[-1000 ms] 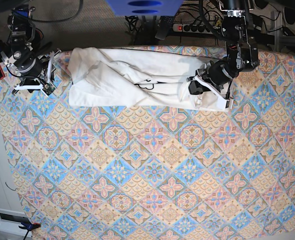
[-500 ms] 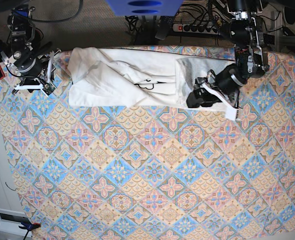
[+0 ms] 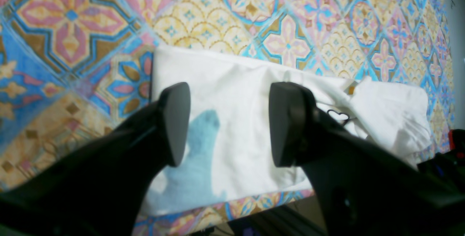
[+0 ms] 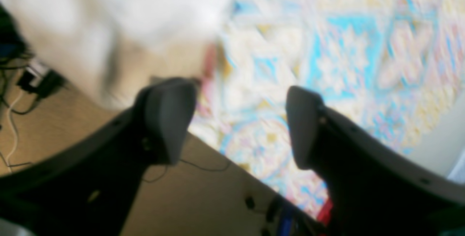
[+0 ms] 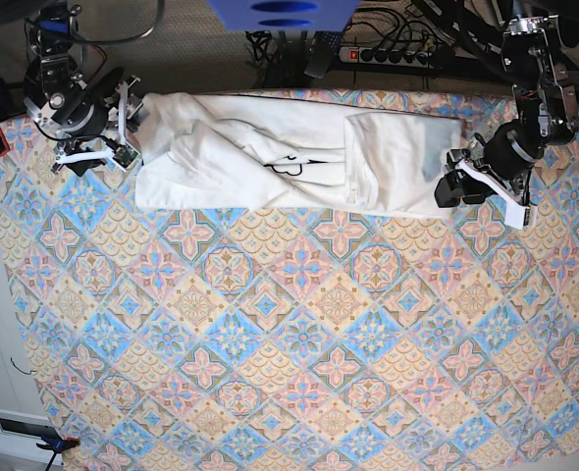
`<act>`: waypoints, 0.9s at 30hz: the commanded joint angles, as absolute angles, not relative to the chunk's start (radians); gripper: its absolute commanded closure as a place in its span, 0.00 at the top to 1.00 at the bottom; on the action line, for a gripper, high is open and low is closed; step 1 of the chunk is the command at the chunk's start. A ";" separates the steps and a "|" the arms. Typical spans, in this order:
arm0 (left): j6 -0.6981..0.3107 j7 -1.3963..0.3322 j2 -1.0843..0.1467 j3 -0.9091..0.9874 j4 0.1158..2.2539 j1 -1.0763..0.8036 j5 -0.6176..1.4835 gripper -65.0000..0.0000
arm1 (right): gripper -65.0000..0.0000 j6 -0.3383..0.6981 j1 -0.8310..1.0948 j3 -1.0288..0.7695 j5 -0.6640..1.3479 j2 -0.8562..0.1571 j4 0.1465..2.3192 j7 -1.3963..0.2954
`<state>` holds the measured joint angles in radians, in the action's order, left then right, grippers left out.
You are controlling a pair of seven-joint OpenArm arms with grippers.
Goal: Fold the T-shirt properly
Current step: 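Grasp the other strip end with the right gripper and push it inward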
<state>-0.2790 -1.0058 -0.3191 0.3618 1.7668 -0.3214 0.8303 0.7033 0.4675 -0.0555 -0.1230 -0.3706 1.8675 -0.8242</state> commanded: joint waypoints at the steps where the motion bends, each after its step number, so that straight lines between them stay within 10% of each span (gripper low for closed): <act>1: -0.283 -0.990 -0.338 0.369 1.768 -0.317 0.843 0.52 | 0.68 0.698 0.467 -0.058 -0.120 -0.372 1.886 -0.822; 15: -0.283 -0.990 -0.332 0.361 1.742 -0.314 0.843 0.52 | 0.65 0.698 0.440 -0.231 0.507 -0.351 1.876 -0.848; 27: -0.283 -0.990 -0.332 0.366 1.736 -0.317 0.843 0.52 | 0.65 0.698 0.263 -0.239 0.584 -0.302 1.719 -0.977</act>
